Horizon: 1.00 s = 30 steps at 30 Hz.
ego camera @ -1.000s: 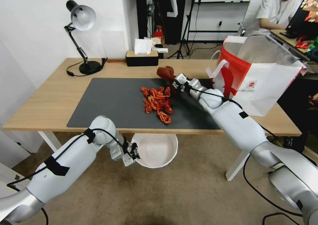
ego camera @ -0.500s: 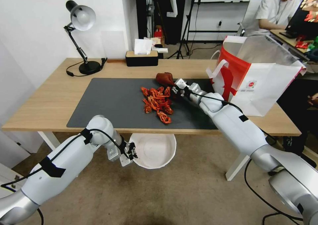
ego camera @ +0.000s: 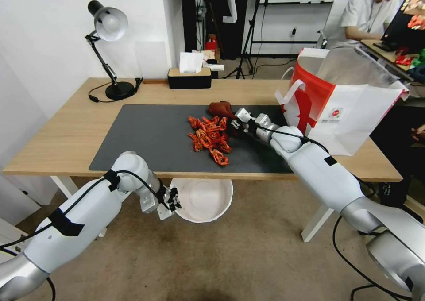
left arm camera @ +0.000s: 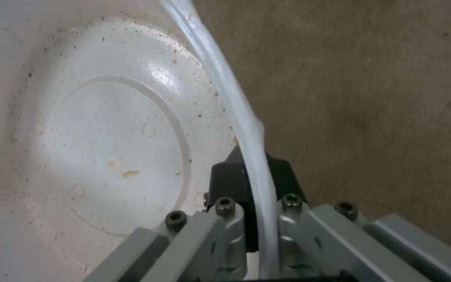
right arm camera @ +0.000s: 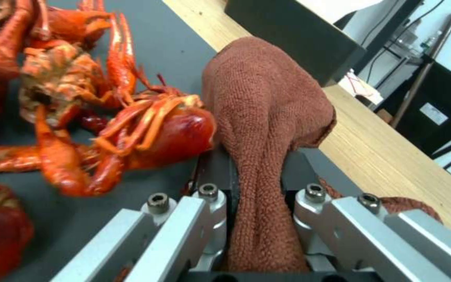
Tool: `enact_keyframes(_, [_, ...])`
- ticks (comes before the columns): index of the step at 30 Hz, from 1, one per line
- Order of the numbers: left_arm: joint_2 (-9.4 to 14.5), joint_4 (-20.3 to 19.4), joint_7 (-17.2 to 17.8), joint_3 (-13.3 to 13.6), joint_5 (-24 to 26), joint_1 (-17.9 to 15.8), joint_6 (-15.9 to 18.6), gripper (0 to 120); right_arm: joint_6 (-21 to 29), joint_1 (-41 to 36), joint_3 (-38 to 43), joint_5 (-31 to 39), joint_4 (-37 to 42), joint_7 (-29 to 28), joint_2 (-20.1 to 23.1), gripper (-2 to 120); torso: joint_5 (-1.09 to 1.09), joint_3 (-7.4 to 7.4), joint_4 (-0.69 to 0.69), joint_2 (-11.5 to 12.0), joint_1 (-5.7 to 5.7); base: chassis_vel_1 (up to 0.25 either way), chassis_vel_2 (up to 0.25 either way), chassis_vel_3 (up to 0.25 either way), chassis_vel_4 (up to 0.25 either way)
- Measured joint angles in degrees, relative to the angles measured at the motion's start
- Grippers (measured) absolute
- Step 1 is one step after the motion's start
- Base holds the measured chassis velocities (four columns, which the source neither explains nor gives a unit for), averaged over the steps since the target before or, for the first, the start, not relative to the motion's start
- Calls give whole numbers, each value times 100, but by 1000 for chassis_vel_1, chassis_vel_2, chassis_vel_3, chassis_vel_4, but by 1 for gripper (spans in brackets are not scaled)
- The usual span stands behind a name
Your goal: Sweep shrimp from table into container with towel, then put container into takeout bag.
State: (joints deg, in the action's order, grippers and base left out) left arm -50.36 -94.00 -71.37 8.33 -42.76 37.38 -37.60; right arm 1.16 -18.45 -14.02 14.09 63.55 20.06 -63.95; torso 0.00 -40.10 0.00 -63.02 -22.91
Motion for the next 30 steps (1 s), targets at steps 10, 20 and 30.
enact_keyframes(10, [-66,87,-437,311,43,-356,-2,0,47,-162,-57,92,372,41,217,10,1,0,-1,0,0,0,0,0,0])
enact_keyframes(20, [-163,249,-574,472,142,-551,1,0,91,-305,-70,235,705,107,491,10,1,0,0,0,0,0,0,0,0])
enact_keyframes(30, [-212,376,-614,540,247,-693,-9,0,71,-529,-107,435,1108,346,905,10,0,0,-1,0,0,0,0,0,0])
